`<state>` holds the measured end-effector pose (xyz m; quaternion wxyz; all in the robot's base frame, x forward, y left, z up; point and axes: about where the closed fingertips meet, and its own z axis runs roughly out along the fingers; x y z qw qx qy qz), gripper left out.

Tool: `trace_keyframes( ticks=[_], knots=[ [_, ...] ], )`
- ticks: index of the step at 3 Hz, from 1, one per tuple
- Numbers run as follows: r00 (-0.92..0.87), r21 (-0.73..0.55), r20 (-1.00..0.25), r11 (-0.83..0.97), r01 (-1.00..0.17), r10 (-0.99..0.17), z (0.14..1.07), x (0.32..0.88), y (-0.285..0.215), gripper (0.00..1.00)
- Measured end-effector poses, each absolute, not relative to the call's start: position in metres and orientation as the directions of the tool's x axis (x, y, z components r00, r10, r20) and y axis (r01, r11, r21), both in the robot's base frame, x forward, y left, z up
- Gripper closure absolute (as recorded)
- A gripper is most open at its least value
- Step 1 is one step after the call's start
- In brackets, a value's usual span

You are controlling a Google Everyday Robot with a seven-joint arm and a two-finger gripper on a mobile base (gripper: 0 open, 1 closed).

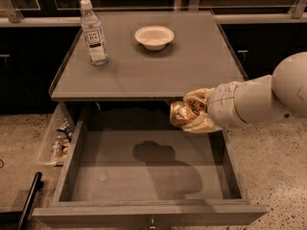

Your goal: Pick orange can from top drawer and place on counter

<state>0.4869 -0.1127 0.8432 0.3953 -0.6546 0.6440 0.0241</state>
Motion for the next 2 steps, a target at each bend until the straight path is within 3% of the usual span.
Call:
trace_keyframes(
  ticks=[2],
  knots=[
    [0.201,-0.545,-0.524,0.144,-0.826,-0.828,0.896,0.498,-0.136,1.00]
  ],
)
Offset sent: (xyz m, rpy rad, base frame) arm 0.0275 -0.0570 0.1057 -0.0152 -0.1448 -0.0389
